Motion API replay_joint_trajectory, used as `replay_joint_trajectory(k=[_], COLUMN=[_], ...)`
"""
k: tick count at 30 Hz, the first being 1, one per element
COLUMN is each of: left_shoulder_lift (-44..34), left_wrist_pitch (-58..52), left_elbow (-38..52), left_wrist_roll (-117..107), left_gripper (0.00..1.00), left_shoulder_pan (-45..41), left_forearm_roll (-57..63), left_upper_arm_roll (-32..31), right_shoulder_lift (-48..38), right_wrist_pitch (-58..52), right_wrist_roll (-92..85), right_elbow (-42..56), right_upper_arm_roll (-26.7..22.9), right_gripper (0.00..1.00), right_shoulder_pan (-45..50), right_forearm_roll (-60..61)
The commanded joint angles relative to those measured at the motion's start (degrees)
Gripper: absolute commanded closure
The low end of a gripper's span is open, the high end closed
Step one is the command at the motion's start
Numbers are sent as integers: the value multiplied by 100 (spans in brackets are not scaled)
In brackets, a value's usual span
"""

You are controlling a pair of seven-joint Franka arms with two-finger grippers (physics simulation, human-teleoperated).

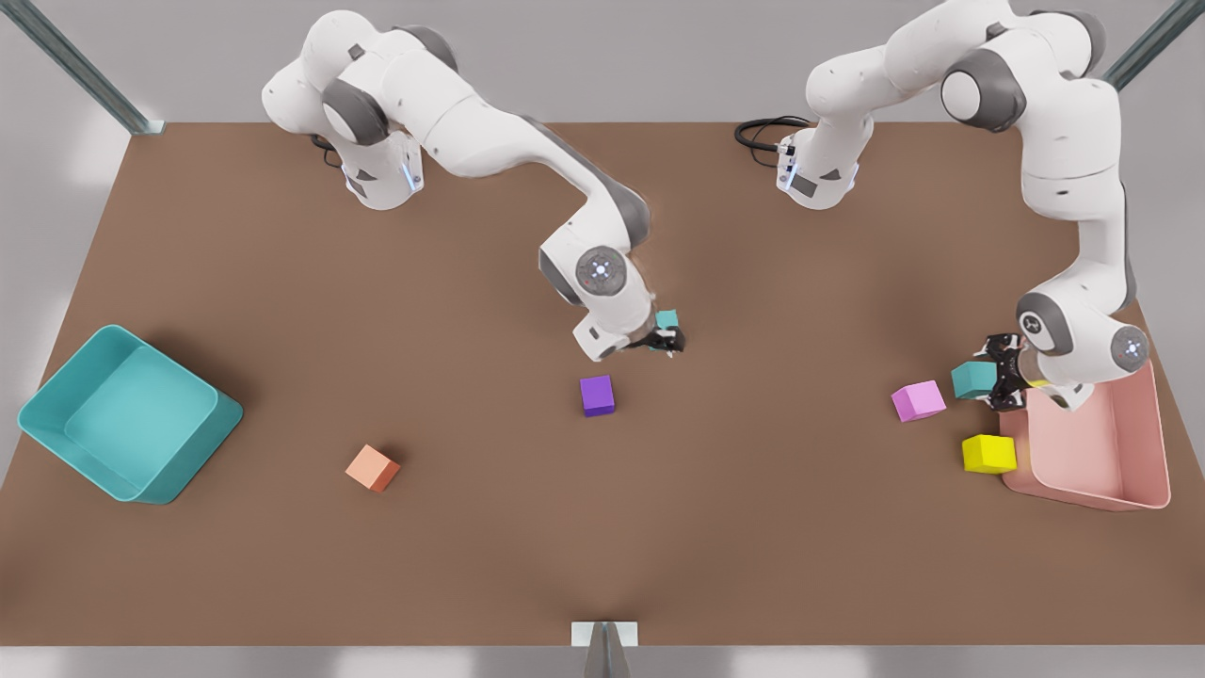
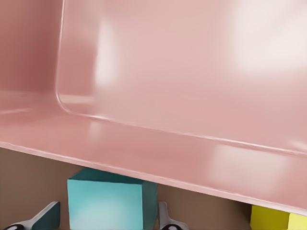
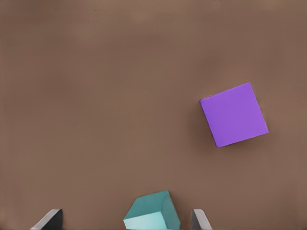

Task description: Stack the two blue cubes on top of each other

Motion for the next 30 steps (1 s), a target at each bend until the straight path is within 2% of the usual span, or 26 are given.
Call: replay_joint_trajectory(k=[1, 3, 5, 6, 7, 8, 9, 12, 21, 24, 26, 27, 29, 30], left_shoulder_lift=[71, 176, 176, 185, 185, 185, 194, 194, -122, -1070, -1624, -1871, -1863, -1784], left_wrist_pitch=[96, 263, 263, 255, 255, 246, 246, 176, -615, -1897, -2600, -2882, -2971, -2971], left_elbow=[4, 4, 4, 4, 4, -5, -5, -58, -49, -40, -22, 74, 513, 812], left_wrist_roll=[202, 202, 202, 202, 184, 184, 184, 184, 219, 193, 193, 88, -799, -1133], left_gripper=[0, 0, 0, 0, 5, 20, 30, 41, 44, 43, 43, 42, 41, 42], left_shoulder_pan=[27, 45, 62, 62, 62, 62, 62, 62, 71, -8, -429, -675, -1238, -1598], left_forearm_roll=[5, 5, -4, -4, -4, -13, -13, -13, 101, 681, 857, 849, 735, 471], left_upper_arm_roll=[1, 1, 1, 1, -8, -8, -8, -8, 9, 53, -25, -472, -1422, -1678], right_shoulder_lift=[-330, -454, -454, -445, -497, -1112, -1464, -1965, -1878, -1878, -1878, -1886, -1965, -2000], right_wrist_pitch=[-1599, -2996, -3165, -3156, -3121, -3173, -3568, -4289, -4237, -4228, -4228, -4228, -4219, -4219], right_wrist_roll=[350, -608, -2831, -4515, -5407, -5698, -5663, -5260, -5206, -5197, -5197, -5206, -5285, -5337], right_elbow=[-30, -39, 57, 583, 901, 875, 849, 814, 655, 664, 655, 664, 726, 743], right_upper_arm_roll=[-14, -330, -630, -726, -691, -726, -744, -726, -700, -709, -700, -709, -718, -691], right_gripper=[0, 0, 0, 0, 0, 0, 0, 0, 0, 0, 0, 0, 0, 0], right_shoulder_pan=[-741, -1734, -2614, -2920, -3159, -3159, -3159, -3159, -3141, -3141, -3141, -3141, -3150, -3142], right_forearm_roll=[-32, -478, -1016, -1236, -1227, -1297, -1411, -1579, -1535, -1526, -1526, -1526, -1570, -1588])
